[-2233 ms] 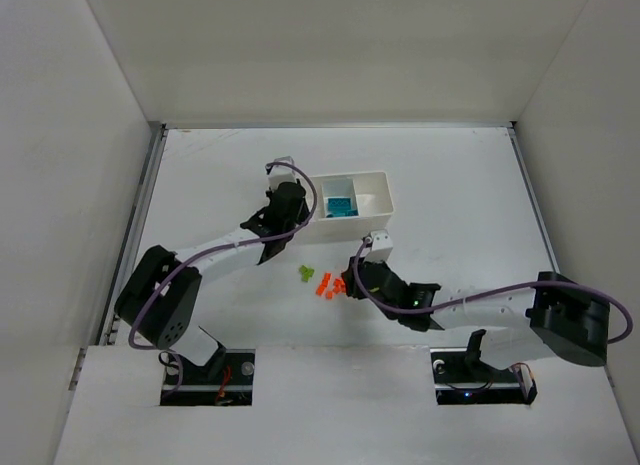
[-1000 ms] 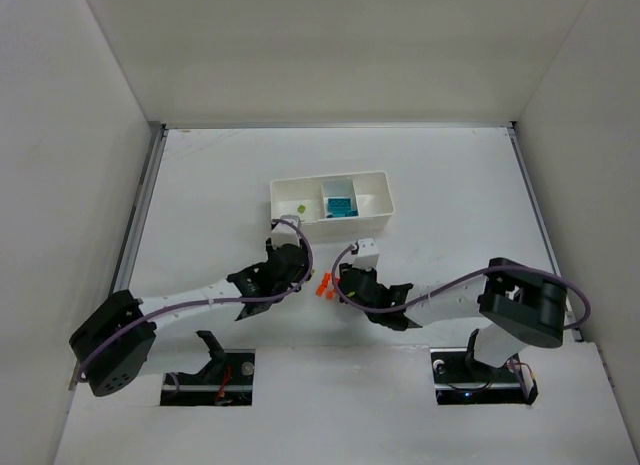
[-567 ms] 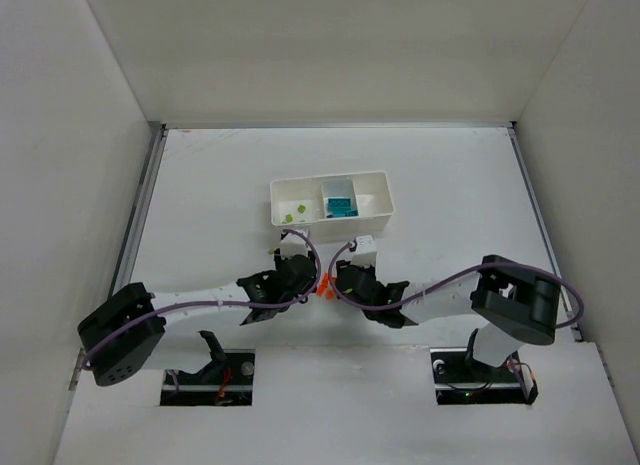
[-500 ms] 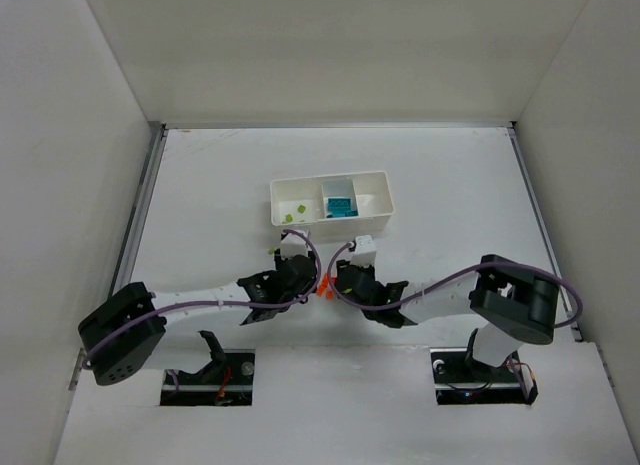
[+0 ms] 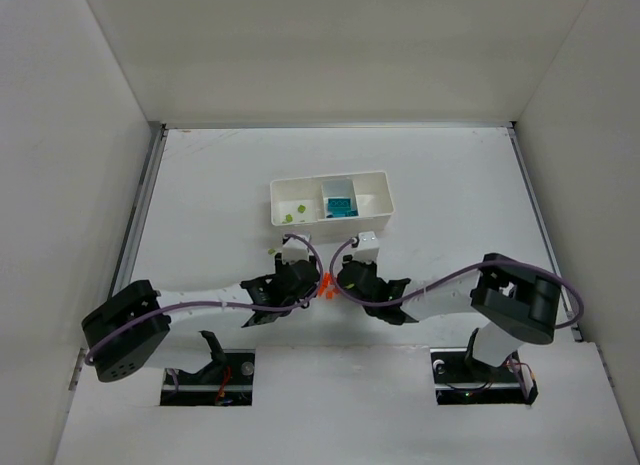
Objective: Sort the legos into containers by color
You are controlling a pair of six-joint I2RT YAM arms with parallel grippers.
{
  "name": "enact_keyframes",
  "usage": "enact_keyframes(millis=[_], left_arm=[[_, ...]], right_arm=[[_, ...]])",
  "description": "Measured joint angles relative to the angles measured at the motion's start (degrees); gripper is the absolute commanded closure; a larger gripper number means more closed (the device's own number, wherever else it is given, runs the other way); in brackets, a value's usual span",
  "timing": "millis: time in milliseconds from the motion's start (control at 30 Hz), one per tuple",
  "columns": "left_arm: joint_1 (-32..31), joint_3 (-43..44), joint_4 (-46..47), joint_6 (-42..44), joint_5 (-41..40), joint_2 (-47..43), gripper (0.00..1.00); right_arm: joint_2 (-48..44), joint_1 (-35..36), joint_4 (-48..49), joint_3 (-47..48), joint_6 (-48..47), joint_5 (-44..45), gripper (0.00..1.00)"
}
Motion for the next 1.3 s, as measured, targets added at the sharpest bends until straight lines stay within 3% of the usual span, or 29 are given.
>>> enact_keyframes(millis=[467,733,967,1300], left_arm=[[-0.7,0.0,-0.7,-0.8,0.1,0.0,0.57],[-0.9,0.0,-0.7,-1.0,0.3,-0.2,0.57],[-0.8,-0.7,-0.2,-1.0,0.7,0.2,0.58],[0.0,-1.9,0.9,-1.1,1.4,0.4,0.59]], right_arm=[[-15.7,-0.4,-3.3,-3.0,0.2,-1.0,0.71],[-21.6,-8.8,-3.8,-1.1,-5.1,-2.0,0.72],[-19.0,-22.1,-3.3,5.3,-9.7,-6.1,0.72],[-7.1,-27.2,-3.0,13.7,-13.9,-10.6,0.70]])
